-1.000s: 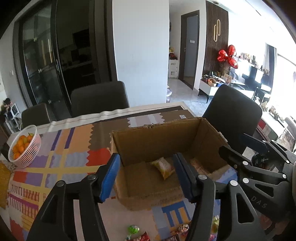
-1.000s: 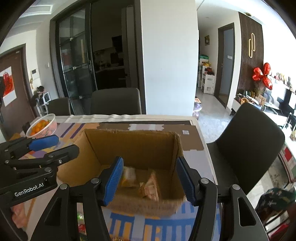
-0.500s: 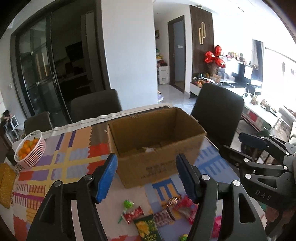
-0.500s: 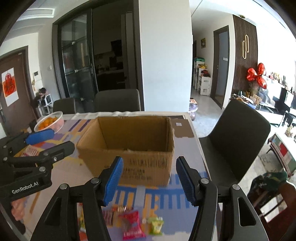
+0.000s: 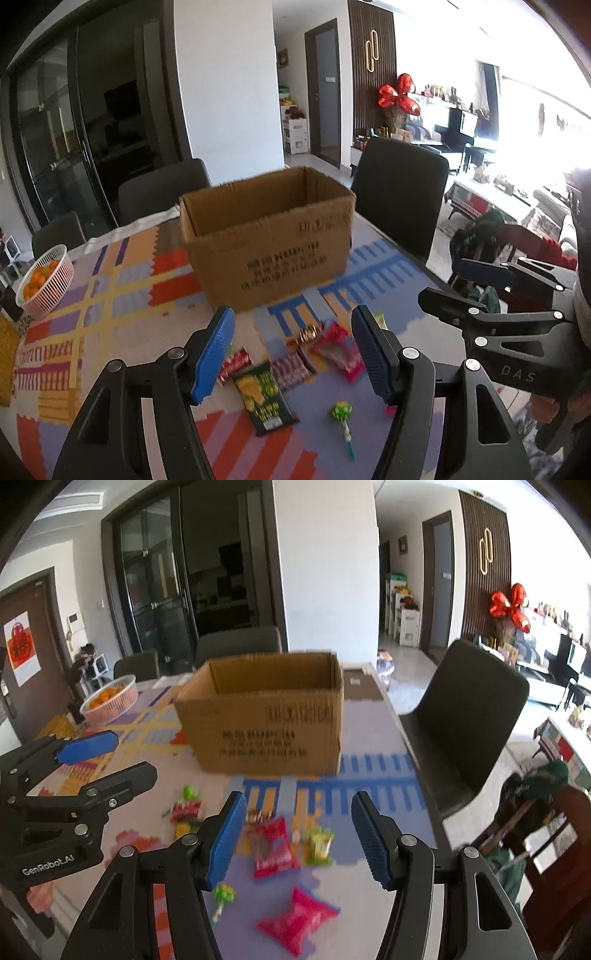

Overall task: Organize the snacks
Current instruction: 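Move both grippers back toward the snacks on the mat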

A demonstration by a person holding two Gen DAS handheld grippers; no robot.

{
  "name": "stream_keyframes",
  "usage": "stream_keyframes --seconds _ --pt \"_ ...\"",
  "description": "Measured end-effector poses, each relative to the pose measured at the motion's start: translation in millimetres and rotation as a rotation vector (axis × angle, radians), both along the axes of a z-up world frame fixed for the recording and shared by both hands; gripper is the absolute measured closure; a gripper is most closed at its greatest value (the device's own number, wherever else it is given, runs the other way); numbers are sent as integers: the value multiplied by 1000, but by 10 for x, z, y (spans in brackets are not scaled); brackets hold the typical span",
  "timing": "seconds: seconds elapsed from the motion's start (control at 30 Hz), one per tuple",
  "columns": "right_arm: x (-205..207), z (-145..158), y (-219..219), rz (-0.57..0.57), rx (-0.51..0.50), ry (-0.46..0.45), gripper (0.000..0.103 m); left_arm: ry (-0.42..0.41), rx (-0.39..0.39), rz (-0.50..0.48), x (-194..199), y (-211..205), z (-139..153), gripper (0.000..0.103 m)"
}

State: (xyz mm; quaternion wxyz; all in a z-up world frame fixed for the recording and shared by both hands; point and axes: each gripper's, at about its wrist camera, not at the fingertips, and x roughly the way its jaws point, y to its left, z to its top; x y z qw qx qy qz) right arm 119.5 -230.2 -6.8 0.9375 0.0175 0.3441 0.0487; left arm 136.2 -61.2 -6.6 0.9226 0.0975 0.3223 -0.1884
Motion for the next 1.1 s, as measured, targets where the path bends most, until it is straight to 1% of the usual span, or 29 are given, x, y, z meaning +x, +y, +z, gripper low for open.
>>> stream_keyframes --seconds 0.17,0.33,0.57,0.87,1.0,1.1 --pt "-147 -220 -15 -1 13 68 43 62 14 -24 -131 -9 -244 38" --pt "-244 -402 6 3 17 123 43 123 9 -34 -192 -6 -474 38" --pt "-301 -728 12 -11 39 221 43 186 9 -63 -259 -35 -792 38" --pt "-237 -1045 -30 -48 64 296 43 266 34 -90 -154 -119 -1187 39" --pt "-186 -1117 -64 -65 85 314 43 293 41 -97 -104 -168 -1296 41" --pt "-148 -1172 -65 -72 90 327 43 310 38 -95 -51 -203 -1351 45"
